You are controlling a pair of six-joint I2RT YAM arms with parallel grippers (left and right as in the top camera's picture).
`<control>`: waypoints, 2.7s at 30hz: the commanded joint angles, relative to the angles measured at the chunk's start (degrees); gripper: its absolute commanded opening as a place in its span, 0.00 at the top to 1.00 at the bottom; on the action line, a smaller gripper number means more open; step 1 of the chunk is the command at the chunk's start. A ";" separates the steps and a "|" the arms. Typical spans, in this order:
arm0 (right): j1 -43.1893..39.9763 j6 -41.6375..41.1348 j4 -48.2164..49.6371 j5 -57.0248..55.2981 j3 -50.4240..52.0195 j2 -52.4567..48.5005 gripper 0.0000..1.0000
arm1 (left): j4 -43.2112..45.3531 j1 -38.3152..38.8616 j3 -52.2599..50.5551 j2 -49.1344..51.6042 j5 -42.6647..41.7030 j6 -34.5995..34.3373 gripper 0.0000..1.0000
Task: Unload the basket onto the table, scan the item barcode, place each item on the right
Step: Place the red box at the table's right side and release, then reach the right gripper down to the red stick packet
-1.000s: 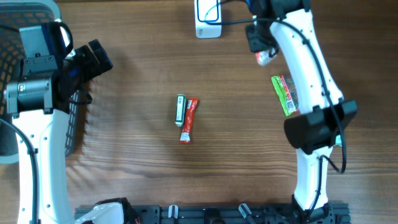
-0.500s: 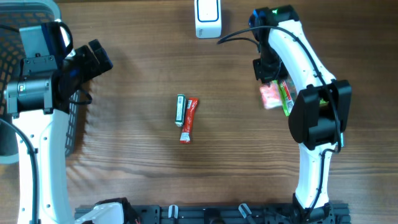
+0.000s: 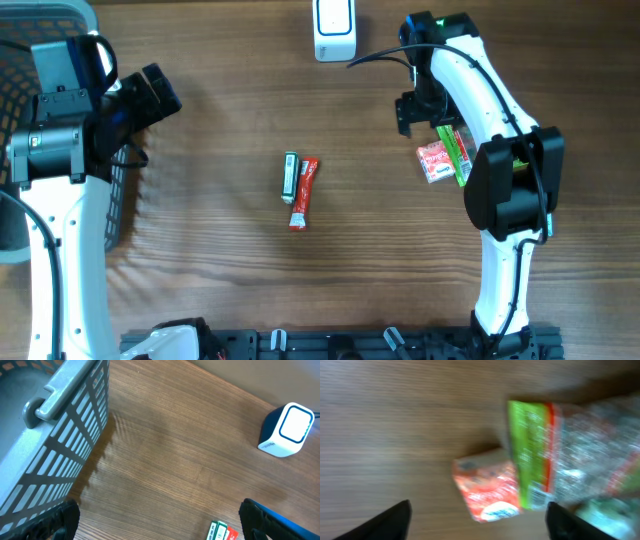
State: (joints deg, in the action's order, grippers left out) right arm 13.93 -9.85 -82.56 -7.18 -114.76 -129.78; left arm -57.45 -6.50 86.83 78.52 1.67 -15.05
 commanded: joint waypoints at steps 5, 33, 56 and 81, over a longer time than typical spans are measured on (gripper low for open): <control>0.02 0.85 6.91 27.39 0.13 0.00 0.00 | 0.13 -0.22 0.55 -0.39 0.37 1.16 0.00; 23.63 -28.61 9.75 16.98 0.15 -0.02 0.57 | 0.13 -0.22 0.55 -0.39 0.35 1.16 0.00; 27.65 -33.73 13.46 13.64 7.19 -0.04 0.62 | 0.13 -0.22 0.55 -0.39 0.37 1.16 0.00; 24.41 -21.90 21.73 2.60 18.23 1.99 0.79 | 0.13 -0.22 0.55 -0.39 0.35 1.16 0.00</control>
State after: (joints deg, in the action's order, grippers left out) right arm 42.02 -41.69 -60.62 2.52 -97.84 -129.08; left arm -57.47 -6.50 86.83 78.52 1.67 -15.05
